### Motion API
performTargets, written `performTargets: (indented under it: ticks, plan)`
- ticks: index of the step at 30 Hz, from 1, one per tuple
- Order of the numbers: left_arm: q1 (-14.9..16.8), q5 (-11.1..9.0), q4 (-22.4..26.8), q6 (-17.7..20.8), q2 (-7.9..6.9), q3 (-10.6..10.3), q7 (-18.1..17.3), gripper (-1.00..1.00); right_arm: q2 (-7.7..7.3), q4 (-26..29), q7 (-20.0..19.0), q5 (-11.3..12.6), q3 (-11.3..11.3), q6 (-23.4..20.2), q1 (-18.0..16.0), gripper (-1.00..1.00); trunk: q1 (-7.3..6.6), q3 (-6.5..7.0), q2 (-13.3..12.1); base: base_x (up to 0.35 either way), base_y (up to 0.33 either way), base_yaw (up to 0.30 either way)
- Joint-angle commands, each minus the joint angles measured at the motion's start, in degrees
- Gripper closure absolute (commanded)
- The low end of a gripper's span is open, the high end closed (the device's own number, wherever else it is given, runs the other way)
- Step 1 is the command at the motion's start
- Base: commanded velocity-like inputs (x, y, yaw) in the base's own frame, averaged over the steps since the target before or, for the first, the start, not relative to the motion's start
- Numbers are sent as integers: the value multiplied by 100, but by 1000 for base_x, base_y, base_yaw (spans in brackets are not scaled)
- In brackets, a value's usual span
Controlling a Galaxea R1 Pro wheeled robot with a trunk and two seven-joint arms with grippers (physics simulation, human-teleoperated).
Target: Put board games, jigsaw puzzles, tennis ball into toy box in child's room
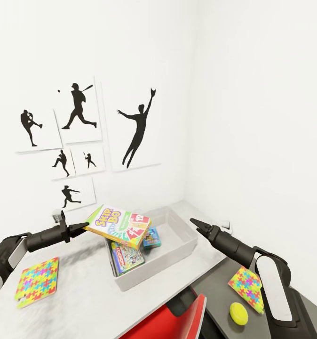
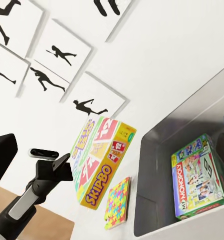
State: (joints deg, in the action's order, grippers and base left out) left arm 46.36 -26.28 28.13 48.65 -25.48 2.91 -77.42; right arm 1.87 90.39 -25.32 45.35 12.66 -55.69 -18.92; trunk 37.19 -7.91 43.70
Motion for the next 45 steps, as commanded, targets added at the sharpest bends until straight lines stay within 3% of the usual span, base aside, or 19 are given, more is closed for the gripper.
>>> performTargets:
  ticks: [1, 39, 41, 45]
  plan:
    - [5, -17, -1, 56, -1, 0, -10, 100, 7, 0, -43, -35, 16, -33, -7, -100, 2, -9, 8, 11, -1, 0]
    - [5, -22, 1, 59, 38, 16, 21, 100, 1, 4, -46, -35, 19, -39, -7, -100, 2, -9, 8, 23, 2, 0]
    - [19, -23, 5, 75, 101, 34, 56, 100, -1, 5, -47, -35, 23, -39, -7, -100, 2, -9, 8, 0, 0, 0]
    - [57, -21, 19, 100, 400, 49, 201, 100, -2, 2, -44, -35, 27, -39, -7, -100, 2, -9, 8, 0, 0, 0]
